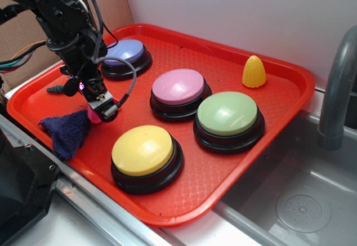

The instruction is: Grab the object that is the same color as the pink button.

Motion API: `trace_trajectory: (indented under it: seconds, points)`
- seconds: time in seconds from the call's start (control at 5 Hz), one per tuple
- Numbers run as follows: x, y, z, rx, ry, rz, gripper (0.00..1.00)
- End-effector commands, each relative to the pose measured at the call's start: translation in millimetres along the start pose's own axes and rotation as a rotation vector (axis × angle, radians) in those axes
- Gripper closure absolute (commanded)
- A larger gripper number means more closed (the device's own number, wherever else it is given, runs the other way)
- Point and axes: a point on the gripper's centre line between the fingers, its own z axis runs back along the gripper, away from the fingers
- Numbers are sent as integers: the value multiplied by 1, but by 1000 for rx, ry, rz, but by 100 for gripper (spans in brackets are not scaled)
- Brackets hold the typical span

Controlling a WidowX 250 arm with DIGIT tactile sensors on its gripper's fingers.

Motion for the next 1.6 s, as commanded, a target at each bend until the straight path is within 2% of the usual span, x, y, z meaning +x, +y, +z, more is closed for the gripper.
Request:
trace_trajectory:
  seconds: [0.0,0.2,0.4,0.6,0.8,1.0,1.2,1.4]
  points:
    - [6,3,4,20,-6,-14,100]
    - [7,5,6,24,-8,-4,100]
    - [11,9,26,-5,4,78,100]
    - [20,10,63,-37,41,214,100]
    - [33,8,99,-101,74,318,100]
    - [49,6,135,-107,63,387,100]
    - [52,3,161,-109,43,467,100]
    - [53,2,164,-85,35,528,100]
